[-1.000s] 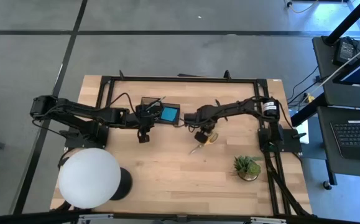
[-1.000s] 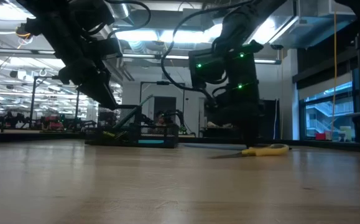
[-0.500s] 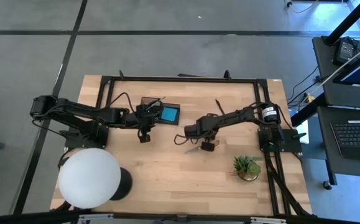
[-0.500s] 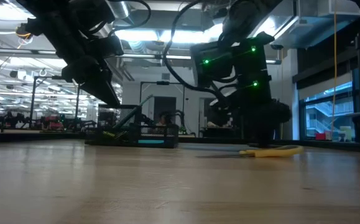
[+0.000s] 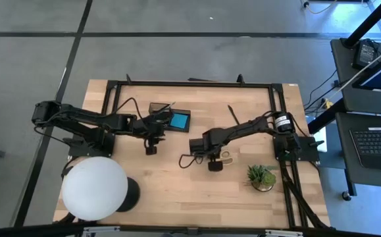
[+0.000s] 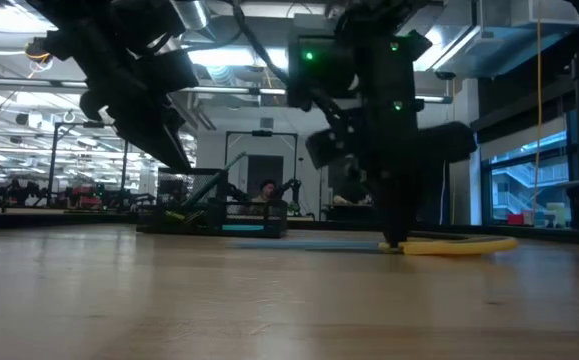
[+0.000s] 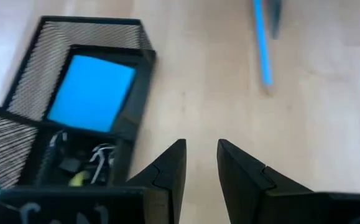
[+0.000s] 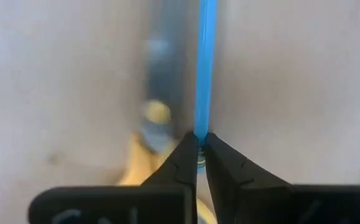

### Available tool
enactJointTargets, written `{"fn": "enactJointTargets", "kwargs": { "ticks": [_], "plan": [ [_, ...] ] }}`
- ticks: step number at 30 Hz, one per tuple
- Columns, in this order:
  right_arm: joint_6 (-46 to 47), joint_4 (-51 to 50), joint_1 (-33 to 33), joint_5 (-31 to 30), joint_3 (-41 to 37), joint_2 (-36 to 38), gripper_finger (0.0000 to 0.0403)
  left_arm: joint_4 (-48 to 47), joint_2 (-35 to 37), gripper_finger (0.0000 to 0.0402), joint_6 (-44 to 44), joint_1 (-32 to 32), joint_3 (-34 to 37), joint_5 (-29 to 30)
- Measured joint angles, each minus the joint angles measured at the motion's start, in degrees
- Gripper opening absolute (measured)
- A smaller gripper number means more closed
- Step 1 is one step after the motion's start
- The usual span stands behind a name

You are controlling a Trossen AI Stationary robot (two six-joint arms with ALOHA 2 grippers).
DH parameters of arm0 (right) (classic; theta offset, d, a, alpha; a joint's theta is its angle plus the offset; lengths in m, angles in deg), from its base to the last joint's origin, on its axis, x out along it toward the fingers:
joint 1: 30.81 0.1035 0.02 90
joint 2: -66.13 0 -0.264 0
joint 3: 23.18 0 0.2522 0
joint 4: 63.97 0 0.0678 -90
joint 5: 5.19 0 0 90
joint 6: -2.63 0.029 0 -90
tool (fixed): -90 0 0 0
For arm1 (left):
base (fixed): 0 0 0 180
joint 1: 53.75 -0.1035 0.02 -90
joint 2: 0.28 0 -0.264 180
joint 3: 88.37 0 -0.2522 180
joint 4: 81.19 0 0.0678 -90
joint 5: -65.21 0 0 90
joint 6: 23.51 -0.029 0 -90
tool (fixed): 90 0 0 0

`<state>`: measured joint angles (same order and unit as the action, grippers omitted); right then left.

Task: Pick and place office supplies into organizer
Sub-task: Put the blue pencil into the black desk organizer

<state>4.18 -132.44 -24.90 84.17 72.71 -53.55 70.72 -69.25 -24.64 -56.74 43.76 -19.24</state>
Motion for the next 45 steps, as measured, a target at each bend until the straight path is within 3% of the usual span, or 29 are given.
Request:
{"fn": "enactJointTargets", "kwargs": {
  "ticks": [8, 14, 23, 32, 45],
  "plan": [
    [-3.34, 8.91, -1.06, 1.97, 0.2, 0.0, 0.0025, 0.32, -0.96, 0.0086, -0.65, 0.07, 0.0, -5.68],
    [-3.58, 18.01, -3.08, 2.53, 0.18, -0.22, 0.0025, 4.08, -5.76, 0.0086, -2.4, 2.25, -0.02, -7.1],
    [-3.82, 17.89, -4.5, 2.52, 0.18, -0.22, 0.0025, 0.42, -14.28, 0.0086, 4.39, 4.02, 0.02, -7.07],
    [-3.62, 17.76, -4.59, 2.3, 0.18, -0.17, 0.0025, 0.97, -16.32, 0.0086, 5.32, 4.02, -0.13, -7.04],
    [-3.62, 17.52, -4.61, 2.28, 0.18, -0.11, 0.0025, 1.59, -16.26, 0.0086, -4.46, 4.02, -0.74, -6.05]
  ]
}}
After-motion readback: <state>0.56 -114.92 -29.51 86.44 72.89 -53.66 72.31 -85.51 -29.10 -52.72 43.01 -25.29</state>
